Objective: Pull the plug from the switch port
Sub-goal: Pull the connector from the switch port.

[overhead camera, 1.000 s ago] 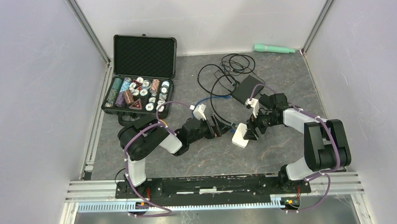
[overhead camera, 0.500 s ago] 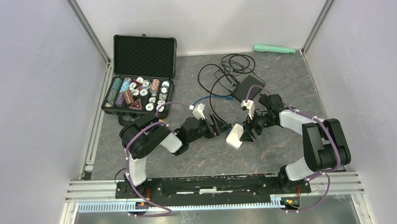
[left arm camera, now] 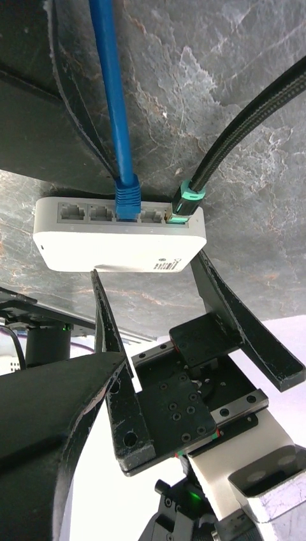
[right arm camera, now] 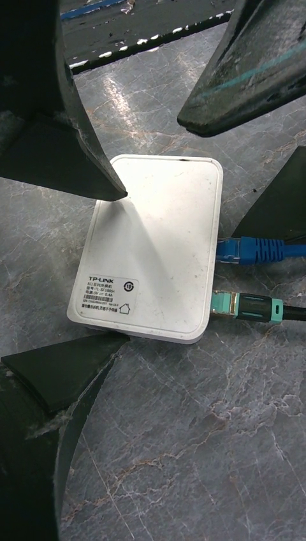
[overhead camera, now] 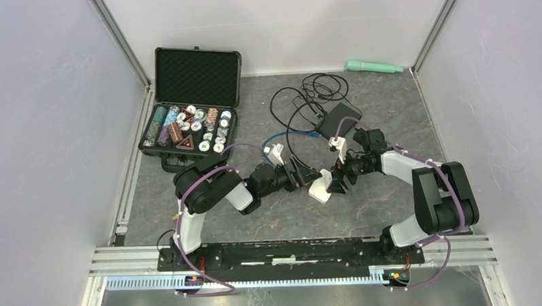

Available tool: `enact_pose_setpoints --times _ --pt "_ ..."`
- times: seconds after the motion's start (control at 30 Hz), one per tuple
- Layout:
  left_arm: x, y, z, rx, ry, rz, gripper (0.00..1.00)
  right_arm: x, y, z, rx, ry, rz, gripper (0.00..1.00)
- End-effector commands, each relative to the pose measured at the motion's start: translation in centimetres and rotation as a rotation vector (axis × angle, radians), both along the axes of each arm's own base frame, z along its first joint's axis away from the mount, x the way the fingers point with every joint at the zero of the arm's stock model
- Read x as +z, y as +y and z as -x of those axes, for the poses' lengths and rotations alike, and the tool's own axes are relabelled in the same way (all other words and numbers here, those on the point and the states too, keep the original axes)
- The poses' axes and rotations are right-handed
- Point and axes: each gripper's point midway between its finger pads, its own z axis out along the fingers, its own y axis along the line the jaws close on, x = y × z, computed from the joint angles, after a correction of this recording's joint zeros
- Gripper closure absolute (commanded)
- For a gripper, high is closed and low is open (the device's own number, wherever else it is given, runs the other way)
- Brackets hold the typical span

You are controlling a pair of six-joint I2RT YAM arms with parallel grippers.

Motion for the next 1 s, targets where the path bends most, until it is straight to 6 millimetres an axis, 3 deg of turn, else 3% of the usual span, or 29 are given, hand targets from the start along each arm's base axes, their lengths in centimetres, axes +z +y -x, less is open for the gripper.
enact_pose_setpoints --times 0.0,0.2,0.43,0.63,0.77,0.9,0.97 --pt "-3.9 0.6 1.2 -0.017 0.096 -0.061 0.00 -1.1 -0.5 1.0 0.016 0.012 0.040 0.17" --pt "-2.9 0.4 1.2 -0.045 0.060 -0.025 0.10 -1.6 -0.8 1.3 0.027 0.018 0.059 0.17" --pt "-2.9 0.7 1.1 -0.036 0.072 -0.023 0.37 -2.1 -1.2 1.6 0.040 0.022 0.082 0.17" --pt "-3.3 1.2 0.4 -0.024 0.066 -0.018 0.42 -2.8 -1.6 1.8 0.058 0.037 0.105 0.18" --pt "-3.3 1.6 0.0 -0.009 0.065 -0.019 0.56 -2.8 -1.8 1.8 0.056 0.029 0.112 0.18" --pt "-3.4 1.7 -0.1 -0.001 0.072 -0.018 0.57 -2.8 -1.8 1.8 0.057 0.029 0.112 0.18" --pt "-3.6 1.7 -0.1 0.005 0.092 -0.021 0.48 -2.8 -1.8 1.8 0.057 0.029 0.112 0.18"
